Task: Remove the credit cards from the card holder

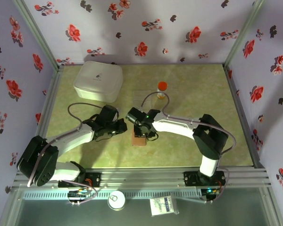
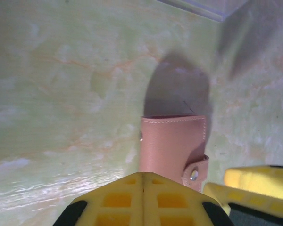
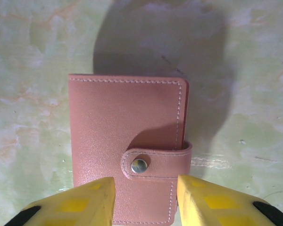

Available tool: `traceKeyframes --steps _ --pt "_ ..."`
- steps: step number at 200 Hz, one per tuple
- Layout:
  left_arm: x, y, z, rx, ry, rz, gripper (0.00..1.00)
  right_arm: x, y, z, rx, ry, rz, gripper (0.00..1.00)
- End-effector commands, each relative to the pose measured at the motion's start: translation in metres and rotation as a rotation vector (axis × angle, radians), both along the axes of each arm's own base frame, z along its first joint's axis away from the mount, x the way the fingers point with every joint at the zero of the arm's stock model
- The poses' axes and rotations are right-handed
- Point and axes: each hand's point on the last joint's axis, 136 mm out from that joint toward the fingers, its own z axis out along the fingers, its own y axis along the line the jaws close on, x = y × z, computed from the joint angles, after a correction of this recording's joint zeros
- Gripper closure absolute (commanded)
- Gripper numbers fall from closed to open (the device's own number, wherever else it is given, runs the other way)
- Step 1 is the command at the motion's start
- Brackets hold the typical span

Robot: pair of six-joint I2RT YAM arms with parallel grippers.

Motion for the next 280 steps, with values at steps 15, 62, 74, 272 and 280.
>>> traceKeyframes --steps 15,62,74,272,280 --pt "0.0 0.008 -0.005 -0.025 -0.003 -0.007 1.0 -0.003 0.004 -0.002 -0.061 0.024 -0.018 0.64" --pt "0.0 0.011 -0.01 -0.028 0.01 -0.005 1.0 -0.001 0.0 -0.01 -0.145 0.04 -0.004 0.65" --pt "0.0 0.011 -0.011 -0.03 0.014 -0.005 1.0 -0.001 -0.001 -0.012 -0.155 0.047 -0.003 0.65" --pt "-0.002 -0.007 -0.023 -0.103 0.082 -0.046 1.0 -0.005 0.002 -0.044 -0.157 0.107 0.019 0.73" --pt "-0.002 -0.008 -0.023 -0.106 0.086 -0.047 1.0 -0.004 0.002 -0.044 -0.152 0.106 0.018 0.75"
